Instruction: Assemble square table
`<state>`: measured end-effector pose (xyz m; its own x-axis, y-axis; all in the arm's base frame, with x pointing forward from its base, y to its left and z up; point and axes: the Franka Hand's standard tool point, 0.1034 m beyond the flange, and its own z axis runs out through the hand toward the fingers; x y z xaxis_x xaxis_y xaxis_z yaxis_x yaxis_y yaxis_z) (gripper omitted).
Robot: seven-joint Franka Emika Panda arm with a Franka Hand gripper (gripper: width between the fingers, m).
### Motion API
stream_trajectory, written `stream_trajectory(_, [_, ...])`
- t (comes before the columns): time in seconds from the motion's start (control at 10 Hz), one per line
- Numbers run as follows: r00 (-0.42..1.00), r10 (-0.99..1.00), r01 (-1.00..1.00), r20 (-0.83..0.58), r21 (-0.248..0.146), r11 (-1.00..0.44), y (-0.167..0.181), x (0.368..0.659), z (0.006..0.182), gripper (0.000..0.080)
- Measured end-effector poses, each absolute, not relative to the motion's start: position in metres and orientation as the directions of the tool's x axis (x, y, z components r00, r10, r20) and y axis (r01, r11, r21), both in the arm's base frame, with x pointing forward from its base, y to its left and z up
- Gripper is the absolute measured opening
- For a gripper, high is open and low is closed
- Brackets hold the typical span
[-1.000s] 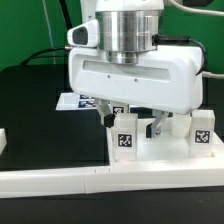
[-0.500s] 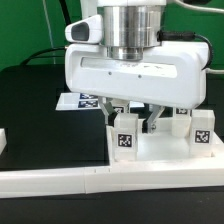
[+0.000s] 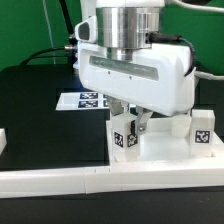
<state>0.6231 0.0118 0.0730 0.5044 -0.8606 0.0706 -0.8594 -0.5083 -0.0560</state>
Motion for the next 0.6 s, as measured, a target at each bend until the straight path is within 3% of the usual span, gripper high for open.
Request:
stream_trajectory(0.4, [0.092, -0.996, -0.995, 0.005, -0.041, -0.092, 0.0083, 0.6249, 0.0741, 0.0290])
stream_trajectory(0.6, [-0.212, -0.976, -0.976, -0.057, -0.038, 0.214, 0.0068, 0.6267, 0.0727, 0.0290])
